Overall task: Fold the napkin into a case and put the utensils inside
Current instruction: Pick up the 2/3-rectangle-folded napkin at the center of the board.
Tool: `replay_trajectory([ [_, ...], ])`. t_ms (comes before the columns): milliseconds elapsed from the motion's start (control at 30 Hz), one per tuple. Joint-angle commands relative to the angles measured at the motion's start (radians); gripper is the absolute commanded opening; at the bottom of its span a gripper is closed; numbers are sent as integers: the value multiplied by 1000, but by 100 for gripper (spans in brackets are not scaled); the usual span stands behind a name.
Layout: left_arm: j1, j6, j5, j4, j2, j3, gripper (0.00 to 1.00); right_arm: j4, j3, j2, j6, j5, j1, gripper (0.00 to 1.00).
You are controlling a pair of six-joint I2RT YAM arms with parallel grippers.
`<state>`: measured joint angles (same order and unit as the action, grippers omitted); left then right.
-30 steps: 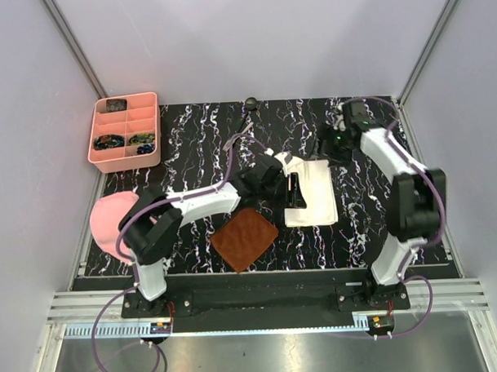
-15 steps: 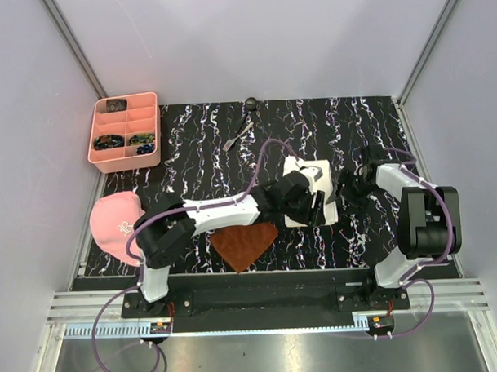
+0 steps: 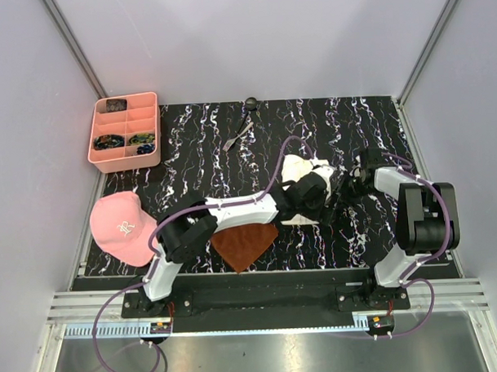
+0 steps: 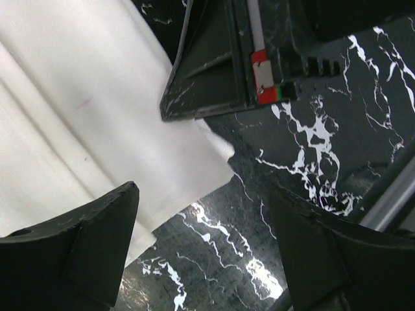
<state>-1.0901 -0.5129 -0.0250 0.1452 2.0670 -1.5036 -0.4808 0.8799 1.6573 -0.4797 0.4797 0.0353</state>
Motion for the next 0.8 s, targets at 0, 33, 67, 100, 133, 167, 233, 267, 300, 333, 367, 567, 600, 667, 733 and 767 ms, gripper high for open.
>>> replay_trajectory([
  [0,-27,43,-96,8,21,-72,84,42,-12,-56,-66,83,-3,13],
  [33,-28,43,-96,7,25,-73,84,42,-13,-63,-74,91,-3,14],
  [67,-28,43,-96,8,30,-81,84,42,-16,-77,-77,97,-3,14],
  [100,-28,37,-102,13,38,-86,84,42,-19,-83,-85,99,-3,13],
  [133,-28,37,-105,19,45,-107,84,42,-22,-94,-88,102,-3,13],
  [167,-27,37,-105,34,54,-121,84,42,-27,-99,-92,105,-3,13],
  [233,-28,27,-110,47,76,-150,84,42,-30,-105,-97,112,-3,13],
  [267,-28,24,-115,59,82,-159,82,42,-32,-105,-100,120,-3,13],
  [300,-28,19,-115,66,99,-168,81,42,-33,-106,-99,126,-3,13],
  [333,-27,16,-124,76,107,-188,79,42,-33,-111,-100,128,-3,14],
  [367,-27,13,-130,97,119,-196,72,42,-35,-113,-102,128,-3,14],
  [567,-10,7,-141,116,105,-182,34,25,-6,-114,-65,100,17,25],
  [600,-7,7,-139,117,99,-178,26,22,-1,-113,-62,99,24,29],
  [667,1,4,-132,117,88,-168,17,24,11,-102,-56,86,50,42],
  [733,7,-4,-109,119,84,-164,11,22,25,-87,-46,88,67,53],
  [767,9,-7,-102,119,78,-161,11,24,30,-79,-39,88,74,65],
])
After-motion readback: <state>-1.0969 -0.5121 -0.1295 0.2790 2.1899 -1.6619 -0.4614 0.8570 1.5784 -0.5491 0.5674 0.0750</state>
